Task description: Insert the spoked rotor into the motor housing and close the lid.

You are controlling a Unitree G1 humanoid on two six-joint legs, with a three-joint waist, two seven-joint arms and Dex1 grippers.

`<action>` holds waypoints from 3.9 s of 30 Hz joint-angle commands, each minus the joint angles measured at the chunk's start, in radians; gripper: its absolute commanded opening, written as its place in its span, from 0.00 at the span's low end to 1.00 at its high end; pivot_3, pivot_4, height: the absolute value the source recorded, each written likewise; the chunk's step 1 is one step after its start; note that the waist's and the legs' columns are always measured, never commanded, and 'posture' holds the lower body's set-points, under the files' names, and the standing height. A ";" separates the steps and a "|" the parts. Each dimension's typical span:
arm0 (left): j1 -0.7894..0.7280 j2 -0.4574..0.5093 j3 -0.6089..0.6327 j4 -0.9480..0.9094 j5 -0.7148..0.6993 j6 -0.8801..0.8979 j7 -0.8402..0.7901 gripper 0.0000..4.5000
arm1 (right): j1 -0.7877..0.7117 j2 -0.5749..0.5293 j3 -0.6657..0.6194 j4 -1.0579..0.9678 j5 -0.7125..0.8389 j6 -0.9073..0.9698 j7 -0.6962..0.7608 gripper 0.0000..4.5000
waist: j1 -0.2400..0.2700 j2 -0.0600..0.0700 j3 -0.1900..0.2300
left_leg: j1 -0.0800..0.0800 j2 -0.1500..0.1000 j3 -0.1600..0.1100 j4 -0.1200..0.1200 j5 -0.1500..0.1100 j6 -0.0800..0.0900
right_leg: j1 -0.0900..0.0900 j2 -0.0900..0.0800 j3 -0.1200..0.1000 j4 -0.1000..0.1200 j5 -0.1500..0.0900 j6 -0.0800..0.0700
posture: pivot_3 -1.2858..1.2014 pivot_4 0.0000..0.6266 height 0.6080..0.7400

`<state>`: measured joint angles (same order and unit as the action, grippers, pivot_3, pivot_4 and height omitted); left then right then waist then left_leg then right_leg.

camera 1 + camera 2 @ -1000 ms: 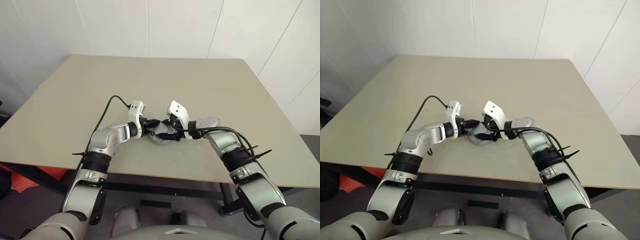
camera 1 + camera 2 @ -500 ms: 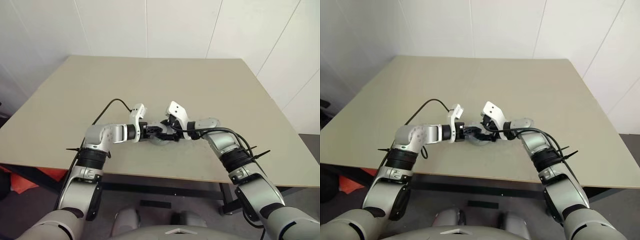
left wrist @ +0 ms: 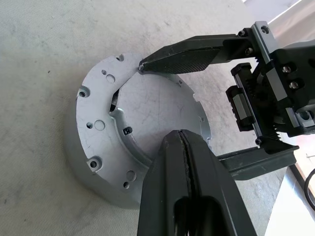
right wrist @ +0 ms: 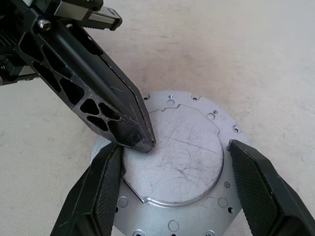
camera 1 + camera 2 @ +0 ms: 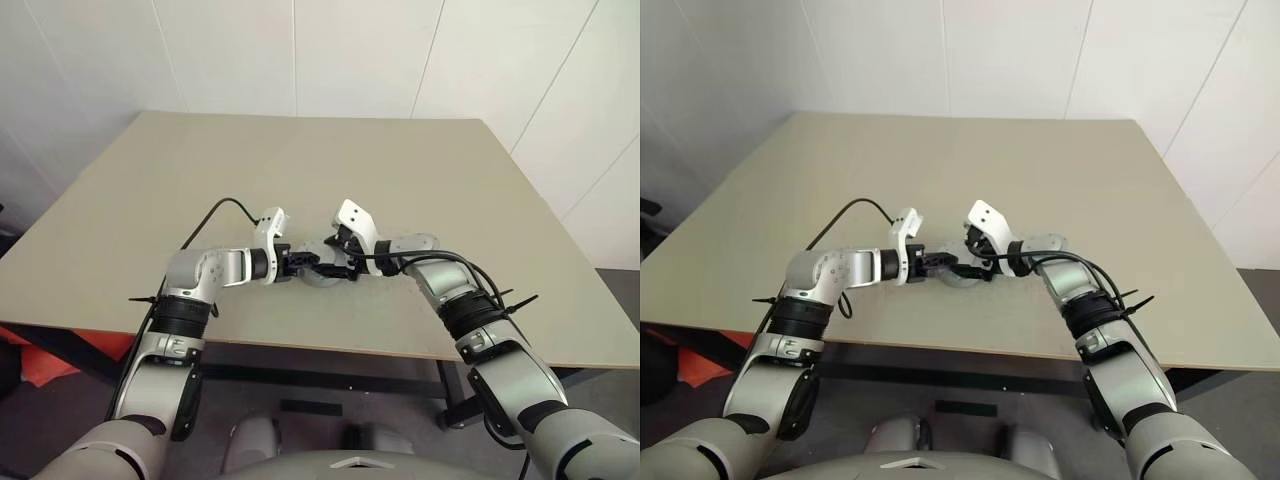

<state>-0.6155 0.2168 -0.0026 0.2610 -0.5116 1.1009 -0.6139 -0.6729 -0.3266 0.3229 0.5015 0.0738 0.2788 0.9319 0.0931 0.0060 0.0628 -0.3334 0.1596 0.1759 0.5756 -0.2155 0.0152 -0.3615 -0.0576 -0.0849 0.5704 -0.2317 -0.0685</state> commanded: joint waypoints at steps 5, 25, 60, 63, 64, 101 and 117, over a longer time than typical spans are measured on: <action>0.016 0.005 -0.008 0.021 0.017 0.023 0.027 0.00 | -0.010 -0.078 -0.013 -0.039 -0.040 -0.003 0.023 0.83 | 0.006 0.001 0.003 | -0.001 0.000 0.000 0.000 0.000 0.000 | 0.000 0.000 0.000 0.000 0.000 0.000 | 0.52 0.00 1.00; 0.015 -0.005 -0.007 0.022 -0.001 0.027 0.023 0.00 | -0.015 -0.216 -0.060 -0.193 0.017 0.060 0.159 0.83 | 0.006 0.002 0.002 | -0.015 0.000 0.000 0.002 0.001 0.009 | -0.007 0.000 0.002 0.011 0.007 -0.005 | 0.52 0.00 1.00; 0.029 0.008 -0.001 0.001 -0.005 0.019 0.036 0.00 | -0.108 -0.117 -0.294 0.235 0.293 0.775 0.126 0.83 | 0.014 0.004 0.000 | -0.014 0.001 0.000 0.006 0.002 0.007 | -0.007 0.000 0.002 0.018 0.007 -0.006 | 0.52 0.00 1.00; 0.033 0.012 0.003 -0.004 -0.005 0.019 0.039 0.00 | -0.088 -0.121 -0.276 0.185 0.312 0.830 0.155 0.83 | 0.015 0.005 0.000 | -0.015 0.001 0.000 0.006 0.002 0.007 | -0.006 0.000 0.002 0.018 0.006 -0.007 | 0.52 0.00 1.00; 0.034 0.012 0.004 -0.005 -0.004 0.019 0.040 0.00 | -0.079 -0.122 -0.269 0.166 0.316 0.846 0.163 0.83 | 0.015 0.005 0.000 | -0.015 0.001 0.000 0.006 0.002 0.007 | -0.006 0.000 0.002 0.018 0.006 -0.007 | 0.52 0.00 1.00; 0.029 0.015 0.029 0.001 0.001 -0.010 0.069 0.00 | -0.186 0.210 -0.530 0.195 0.417 0.960 -0.121 0.83 | -0.024 0.004 -0.008 | -0.002 0.008 0.002 0.000 0.009 -0.010 | -0.006 0.006 0.002 0.018 0.002 -0.002 | 0.52 0.00 1.00; 0.021 0.018 0.018 0.010 0.011 -0.022 0.065 0.00 | -0.213 0.243 -0.599 0.149 0.445 1.007 -0.166 0.60 | -0.021 0.005 -0.008 | -0.014 0.010 0.002 -0.004 0.009 -0.015 | -0.019 0.009 0.001 0.019 0.005 -0.013 | 0.52 0.00 1.00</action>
<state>-0.6119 0.2367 0.0490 0.2349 -0.5269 1.0574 -0.5626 -0.8130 -0.1379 -0.2606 0.6918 0.4274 1.2922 0.7330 0.0719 0.0108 0.0549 -0.3483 0.1700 0.1778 0.5717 -0.2062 0.0003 -0.3809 -0.0487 -0.0836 0.5893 -0.2269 -0.0820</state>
